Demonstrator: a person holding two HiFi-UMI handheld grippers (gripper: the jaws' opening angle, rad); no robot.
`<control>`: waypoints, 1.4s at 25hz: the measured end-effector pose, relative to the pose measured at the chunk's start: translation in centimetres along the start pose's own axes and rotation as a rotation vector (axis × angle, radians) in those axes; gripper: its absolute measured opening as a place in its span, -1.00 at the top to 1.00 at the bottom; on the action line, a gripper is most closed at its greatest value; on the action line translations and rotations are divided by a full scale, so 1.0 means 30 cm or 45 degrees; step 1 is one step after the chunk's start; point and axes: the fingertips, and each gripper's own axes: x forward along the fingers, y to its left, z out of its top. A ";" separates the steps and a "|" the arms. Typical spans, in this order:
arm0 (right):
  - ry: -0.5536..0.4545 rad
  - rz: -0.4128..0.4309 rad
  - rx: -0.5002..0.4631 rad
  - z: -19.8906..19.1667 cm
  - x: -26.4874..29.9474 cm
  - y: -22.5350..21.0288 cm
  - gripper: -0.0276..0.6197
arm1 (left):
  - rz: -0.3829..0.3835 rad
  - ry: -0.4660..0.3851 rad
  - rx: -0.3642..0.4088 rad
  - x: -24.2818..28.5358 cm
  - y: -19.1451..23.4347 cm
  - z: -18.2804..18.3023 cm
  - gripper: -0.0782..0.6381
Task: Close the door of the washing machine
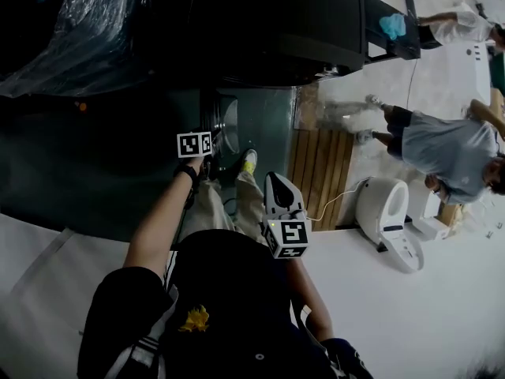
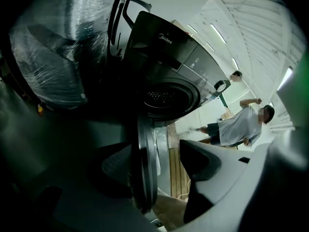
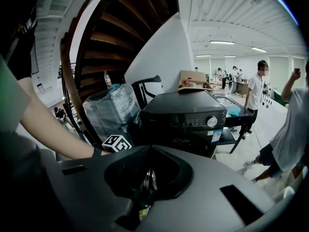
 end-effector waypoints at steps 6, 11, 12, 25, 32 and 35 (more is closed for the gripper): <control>0.010 -0.032 0.025 -0.034 -0.009 -0.072 0.83 | -0.080 -0.004 -0.038 0.081 -0.153 0.009 -0.08; 0.022 -0.060 0.054 -0.056 -0.001 -0.145 0.83 | -0.121 -0.043 -0.063 0.153 -0.286 0.062 -0.08; 0.026 -0.067 0.059 -0.063 -0.001 -0.161 0.83 | -0.127 -0.057 -0.065 0.168 -0.307 0.073 -0.09; 0.110 -0.156 0.128 -0.171 -0.026 -0.398 0.83 | -0.225 -0.276 -0.062 0.364 -0.478 0.323 -0.09; 0.150 -0.171 0.153 -0.214 -0.001 -0.478 0.83 | -0.240 -0.359 -0.001 0.498 -0.535 0.552 -0.09; 0.134 -0.189 0.144 -0.198 0.008 -0.513 0.83 | -0.221 -0.295 -0.084 0.552 -0.540 0.584 -0.09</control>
